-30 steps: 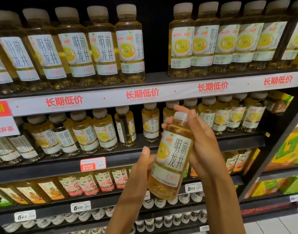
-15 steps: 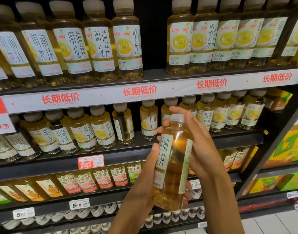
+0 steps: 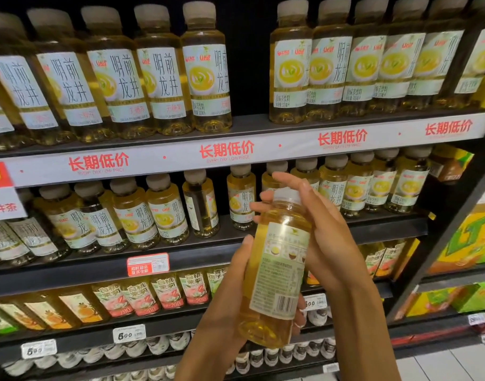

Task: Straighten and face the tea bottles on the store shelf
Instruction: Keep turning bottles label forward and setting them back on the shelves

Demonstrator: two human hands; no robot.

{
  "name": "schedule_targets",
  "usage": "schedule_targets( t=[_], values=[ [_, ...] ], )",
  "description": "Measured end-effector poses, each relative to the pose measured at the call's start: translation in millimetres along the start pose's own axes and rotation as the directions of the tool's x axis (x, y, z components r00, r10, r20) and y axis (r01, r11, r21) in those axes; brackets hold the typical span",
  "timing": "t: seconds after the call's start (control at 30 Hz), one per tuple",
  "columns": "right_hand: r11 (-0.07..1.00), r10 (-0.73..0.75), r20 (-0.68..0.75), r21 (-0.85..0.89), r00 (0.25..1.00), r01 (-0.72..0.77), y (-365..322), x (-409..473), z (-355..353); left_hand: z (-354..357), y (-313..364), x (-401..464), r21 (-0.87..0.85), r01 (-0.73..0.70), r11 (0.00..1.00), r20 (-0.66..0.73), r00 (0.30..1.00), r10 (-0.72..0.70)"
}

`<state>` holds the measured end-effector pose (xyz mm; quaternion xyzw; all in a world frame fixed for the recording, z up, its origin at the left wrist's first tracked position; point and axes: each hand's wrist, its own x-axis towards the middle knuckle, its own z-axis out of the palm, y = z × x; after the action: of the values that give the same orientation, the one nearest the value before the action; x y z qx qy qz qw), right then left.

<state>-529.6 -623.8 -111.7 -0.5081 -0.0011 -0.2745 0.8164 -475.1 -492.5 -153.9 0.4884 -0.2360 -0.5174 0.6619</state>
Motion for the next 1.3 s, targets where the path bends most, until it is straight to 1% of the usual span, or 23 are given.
schedule_targets(
  t=[0.07, 0.13, 0.23, 0.3, 0.37, 0.43, 0.5, 0.57, 0.63, 0.67, 0.73, 0.8, 0.87, 0.93, 1.0, 1.07, 1.13, 1.2, 1.3],
  values=[
    [0.999, -0.046, -0.012, -0.013, 0.999, 0.046, 0, -2, 1, -1, 1, 1, 0.111, -0.011, 0.994, -0.063, 0.998, 0.018],
    [0.993, -0.085, -0.029, -0.089, 0.996, 0.082, -2, -4, 2, 0, 5, 0, 0.239, -0.046, 0.970, -0.152, 0.985, 0.084],
    [0.963, -0.140, -0.051, -0.239, 0.989, 0.124, -4, -6, 5, 6, 12, -3, 0.346, -0.109, 0.932, -0.155, 0.973, 0.172],
    [0.958, -0.137, -0.069, -0.264, 0.988, 0.115, -3, -5, 5, 10, 13, -4, 0.346, -0.136, 0.928, -0.157, 0.967, 0.201],
    [0.962, -0.108, -0.071, -0.260, 0.992, 0.086, -3, -3, 5, 11, 10, -2, 0.284, -0.145, 0.948, -0.180, 0.963, 0.201],
    [0.973, -0.064, -0.041, -0.224, 0.997, 0.053, -4, -1, 5, 10, 6, -2, 0.201, -0.109, 0.973, -0.181, 0.973, 0.146],
    [0.984, -0.018, -0.012, -0.178, 1.000, 0.016, -4, 0, 4, 11, 5, -3, 0.118, -0.062, 0.991, -0.128, 0.989, 0.077],
    [0.989, -0.006, -0.001, -0.147, 1.000, 0.006, -3, -1, 3, 10, 5, -3, 0.087, -0.025, 0.996, -0.081, 0.996, 0.032],
    [0.988, -0.035, -0.018, -0.148, 0.999, 0.032, -3, -3, 2, 10, 5, -2, 0.142, -0.023, 0.990, -0.069, 0.997, 0.034],
    [0.986, -0.052, -0.030, -0.160, 0.998, 0.047, -3, -4, 1, 10, 6, -2, 0.197, -0.036, 0.980, -0.099, 0.993, 0.056],
    [0.972, -0.094, -0.059, -0.222, 0.994, 0.078, -5, -5, 1, 12, 9, -1, 0.327, -0.092, 0.940, -0.177, 0.972, 0.156],
    [0.949, -0.135, -0.075, -0.297, 0.988, 0.107, -6, -6, 2, 15, 8, 1, 0.433, -0.124, 0.893, -0.202, 0.952, 0.230],
    [0.944, -0.138, -0.081, -0.312, 0.987, 0.107, -5, -6, 1, 16, 5, 2, 0.445, -0.133, 0.885, -0.207, 0.947, 0.247],
    [0.957, -0.096, -0.076, -0.282, 0.992, 0.071, -5, -5, -1, 14, 4, 1, 0.363, -0.119, 0.924, -0.195, 0.960, 0.200],
    [0.969, -0.045, -0.052, -0.247, 0.998, 0.031, -4, -3, -4, 12, 4, -1, 0.203, -0.059, 0.977, -0.157, 0.983, 0.092],
    [0.974, -0.006, -0.052, -0.225, 0.999, -0.006, -3, -1, -5, 9, 5, -3, 0.002, -0.018, 1.000, -0.064, 0.998, 0.018],
    [0.978, 0.018, -0.045, -0.207, 0.999, -0.027, -3, 0, -7, 8, 7, -6, -0.161, 0.012, 0.987, 0.032, 0.999, -0.007],
    [0.987, 0.026, -0.031, -0.160, 0.999, -0.030, -2, 3, -7, 7, 9, -7, -0.258, 0.056, 0.964, 0.110, 0.993, -0.028],
    [0.997, 0.072, 0.007, -0.004, 0.997, -0.072, 4, 9, -3, 9, 10, -6, -0.303, 0.065, 0.951, 0.164, 0.986, -0.015]
  ],
)
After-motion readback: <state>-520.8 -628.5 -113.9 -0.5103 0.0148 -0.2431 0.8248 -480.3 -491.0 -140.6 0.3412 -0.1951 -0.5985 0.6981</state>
